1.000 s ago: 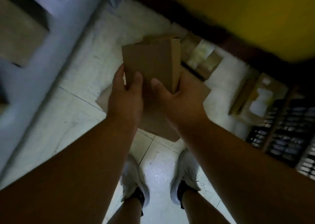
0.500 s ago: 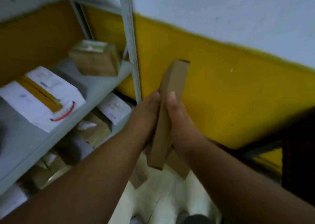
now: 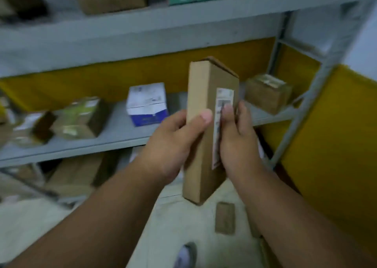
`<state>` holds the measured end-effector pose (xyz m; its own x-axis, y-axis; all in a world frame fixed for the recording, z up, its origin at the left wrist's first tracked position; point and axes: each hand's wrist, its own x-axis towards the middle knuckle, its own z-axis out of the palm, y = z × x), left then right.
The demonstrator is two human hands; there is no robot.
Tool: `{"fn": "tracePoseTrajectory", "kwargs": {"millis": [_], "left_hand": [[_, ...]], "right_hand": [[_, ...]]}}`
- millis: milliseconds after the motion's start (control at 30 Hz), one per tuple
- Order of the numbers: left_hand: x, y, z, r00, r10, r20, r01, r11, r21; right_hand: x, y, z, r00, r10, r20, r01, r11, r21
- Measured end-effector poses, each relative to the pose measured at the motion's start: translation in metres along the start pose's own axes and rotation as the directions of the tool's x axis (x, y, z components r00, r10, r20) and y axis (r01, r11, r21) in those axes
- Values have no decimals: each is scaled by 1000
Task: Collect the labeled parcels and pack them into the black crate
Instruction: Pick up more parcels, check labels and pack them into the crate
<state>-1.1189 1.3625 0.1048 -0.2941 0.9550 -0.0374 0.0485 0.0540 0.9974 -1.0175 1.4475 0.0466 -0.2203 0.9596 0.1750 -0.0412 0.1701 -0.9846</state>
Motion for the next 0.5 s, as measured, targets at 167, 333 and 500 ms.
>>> {"fn": "tracePoseTrajectory", "kwargs": {"millis": [167, 333, 500], "left_hand": [[-98, 3, -66, 853, 2, -522, 4, 1000, 11], [-200, -11, -126, 594, 62, -802, 57, 991, 119], [-324, -25, -196, 351, 164, -922, 60, 979, 197]], "right_hand": [[-61, -22, 65, 972, 27, 234, 5, 990, -139], [-147, -60, 130, 899, -209, 385, 241, 970, -36], [-265, -90, 215, 779, -393, 489, 355, 919, 174]]}}
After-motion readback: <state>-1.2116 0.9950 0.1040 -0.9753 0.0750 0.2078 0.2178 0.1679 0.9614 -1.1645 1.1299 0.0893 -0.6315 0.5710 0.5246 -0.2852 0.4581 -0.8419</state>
